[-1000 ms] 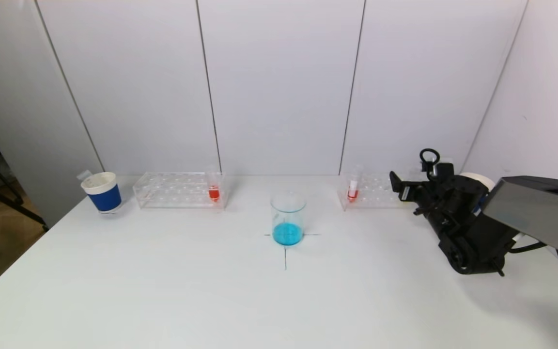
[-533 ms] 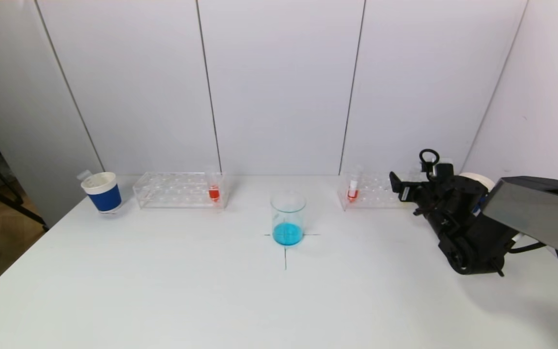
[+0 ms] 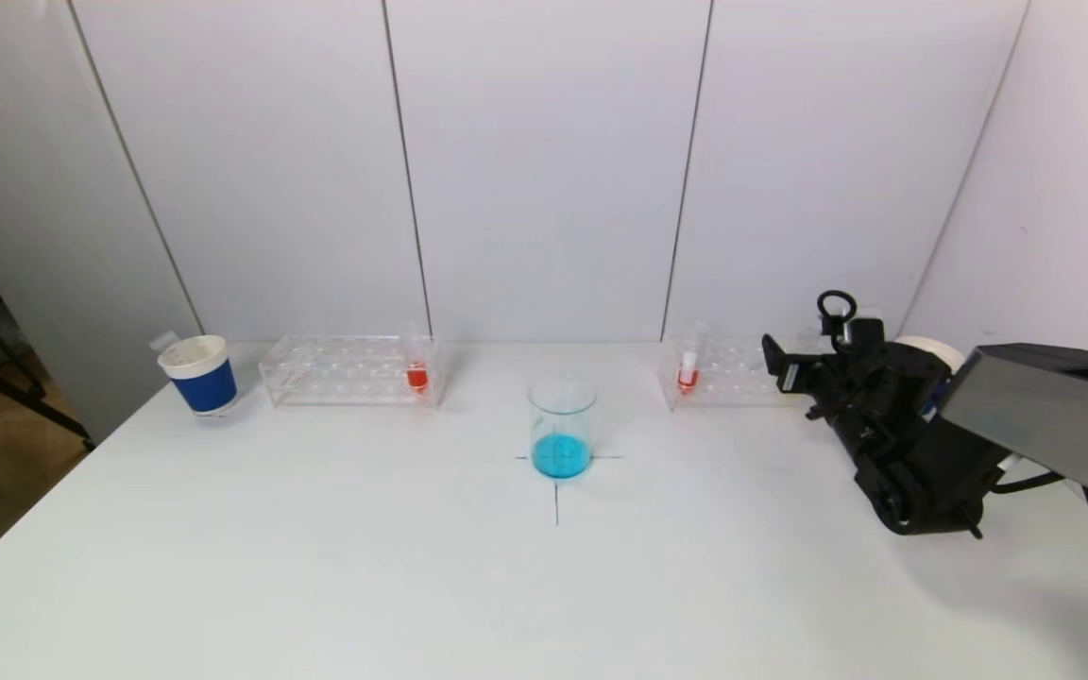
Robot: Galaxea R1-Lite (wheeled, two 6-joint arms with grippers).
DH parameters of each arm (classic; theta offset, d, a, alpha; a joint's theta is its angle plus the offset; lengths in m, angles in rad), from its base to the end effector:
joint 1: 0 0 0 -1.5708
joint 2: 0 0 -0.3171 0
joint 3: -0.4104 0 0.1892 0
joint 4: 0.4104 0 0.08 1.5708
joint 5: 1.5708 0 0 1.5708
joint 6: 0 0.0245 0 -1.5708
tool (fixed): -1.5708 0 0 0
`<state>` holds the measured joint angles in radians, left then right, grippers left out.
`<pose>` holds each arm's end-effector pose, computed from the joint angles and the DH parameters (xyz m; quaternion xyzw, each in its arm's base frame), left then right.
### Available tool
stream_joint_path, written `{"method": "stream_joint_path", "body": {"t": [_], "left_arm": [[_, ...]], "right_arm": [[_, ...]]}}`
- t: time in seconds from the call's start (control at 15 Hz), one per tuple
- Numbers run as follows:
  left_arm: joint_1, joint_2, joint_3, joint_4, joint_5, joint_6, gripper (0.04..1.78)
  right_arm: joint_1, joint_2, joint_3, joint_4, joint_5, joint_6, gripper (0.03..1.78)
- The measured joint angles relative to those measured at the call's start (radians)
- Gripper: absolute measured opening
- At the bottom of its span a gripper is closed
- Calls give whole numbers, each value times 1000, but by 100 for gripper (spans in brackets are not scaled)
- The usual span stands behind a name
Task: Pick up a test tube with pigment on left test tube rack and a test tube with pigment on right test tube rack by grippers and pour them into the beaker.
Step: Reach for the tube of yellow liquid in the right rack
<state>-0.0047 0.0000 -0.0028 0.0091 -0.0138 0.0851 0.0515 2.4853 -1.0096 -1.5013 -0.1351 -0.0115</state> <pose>-0.0393 -0.0002 0.0753 0.0425 0.0028 -0.0094 0.9990 0.4467 0.0197 0.0306 -0.0046 -0.0125 -0.0419 0.9990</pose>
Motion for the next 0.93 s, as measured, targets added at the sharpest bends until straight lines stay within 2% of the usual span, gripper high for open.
{"method": "stream_joint_path", "body": {"t": [0.13, 0.27, 0.4, 0.47, 0.6, 0.93], "left_arm": [[0, 0, 0, 0, 0, -1, 176], [0, 0, 0, 0, 0, 0, 176], [0, 0, 0, 0, 0, -1, 176], [0, 0, 0, 0, 0, 0, 176], [0, 0, 0, 0, 0, -1, 176], [0, 0, 0, 0, 0, -1, 176]], "right_arm": [[0, 0, -3, 1, 0, 0, 139], [0, 0, -4, 2, 0, 0, 106], [-1, 0, -4, 2, 0, 0, 66], [0, 0, -4, 3, 0, 0, 54], [-1, 0, -4, 2, 0, 0, 47], [-1, 0, -4, 2, 0, 0, 48]]}}
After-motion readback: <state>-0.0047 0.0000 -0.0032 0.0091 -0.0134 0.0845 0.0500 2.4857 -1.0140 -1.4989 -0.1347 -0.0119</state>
